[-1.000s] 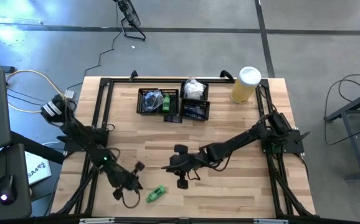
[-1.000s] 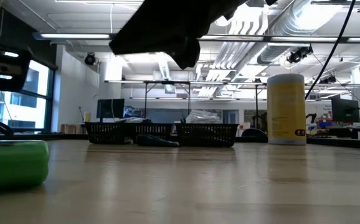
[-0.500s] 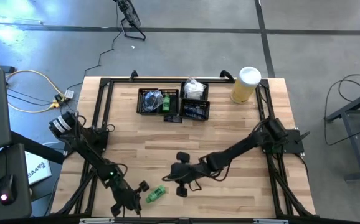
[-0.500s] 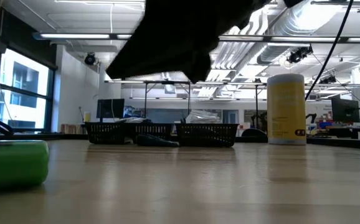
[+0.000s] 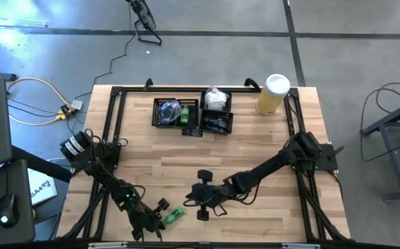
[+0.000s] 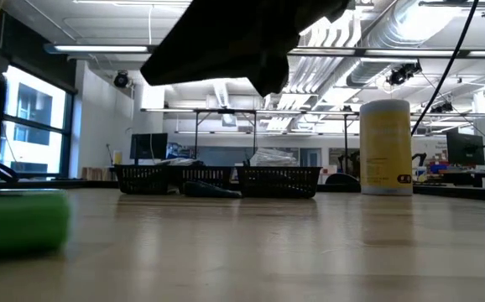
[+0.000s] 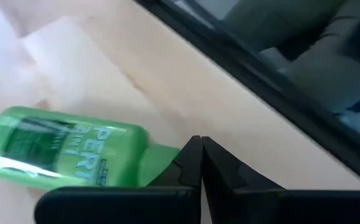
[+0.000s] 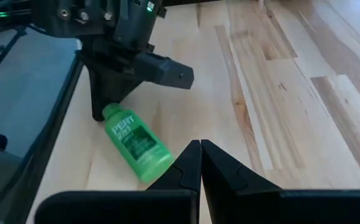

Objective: Pick & Place Travel size toiletries
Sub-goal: Put the green shampoo bottle into the right black bin

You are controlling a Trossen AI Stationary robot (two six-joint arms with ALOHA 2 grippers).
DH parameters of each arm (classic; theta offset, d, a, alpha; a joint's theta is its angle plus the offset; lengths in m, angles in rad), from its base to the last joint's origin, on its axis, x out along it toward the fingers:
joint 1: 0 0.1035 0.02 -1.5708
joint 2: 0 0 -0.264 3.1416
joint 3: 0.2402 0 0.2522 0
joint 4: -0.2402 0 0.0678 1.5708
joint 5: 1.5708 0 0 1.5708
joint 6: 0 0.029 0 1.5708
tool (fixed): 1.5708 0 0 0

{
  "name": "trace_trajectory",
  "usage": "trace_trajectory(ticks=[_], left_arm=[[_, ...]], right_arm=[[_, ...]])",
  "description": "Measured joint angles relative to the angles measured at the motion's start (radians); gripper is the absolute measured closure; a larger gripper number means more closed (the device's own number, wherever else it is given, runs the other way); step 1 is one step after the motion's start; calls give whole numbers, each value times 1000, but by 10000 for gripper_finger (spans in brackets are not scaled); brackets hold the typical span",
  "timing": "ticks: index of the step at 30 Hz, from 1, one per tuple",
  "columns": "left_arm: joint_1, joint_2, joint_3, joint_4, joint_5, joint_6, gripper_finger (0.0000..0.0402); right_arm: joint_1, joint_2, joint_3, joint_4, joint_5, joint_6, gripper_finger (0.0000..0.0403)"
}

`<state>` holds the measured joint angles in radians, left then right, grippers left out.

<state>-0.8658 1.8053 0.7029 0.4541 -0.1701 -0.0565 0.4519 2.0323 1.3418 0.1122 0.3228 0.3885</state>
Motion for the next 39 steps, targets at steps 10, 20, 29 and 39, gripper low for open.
trace_trajectory(ticks=[10, 20, 29, 39], left_arm=[[93, -1, 0, -15, -49, 118, 401], [249, -1, 0, -7, -6, 295, 402], [398, 0, -2, 19, 112, 428, 401], [473, -17, -2, 126, 282, 448, 401]], right_arm=[[10, 0, 0, -1, 31, 0, 400], [91, -65, 0, -21, 162, -23, 400], [174, -136, 0, -92, 271, 3, 400], [230, -150, 0, -199, 395, 99, 400]])
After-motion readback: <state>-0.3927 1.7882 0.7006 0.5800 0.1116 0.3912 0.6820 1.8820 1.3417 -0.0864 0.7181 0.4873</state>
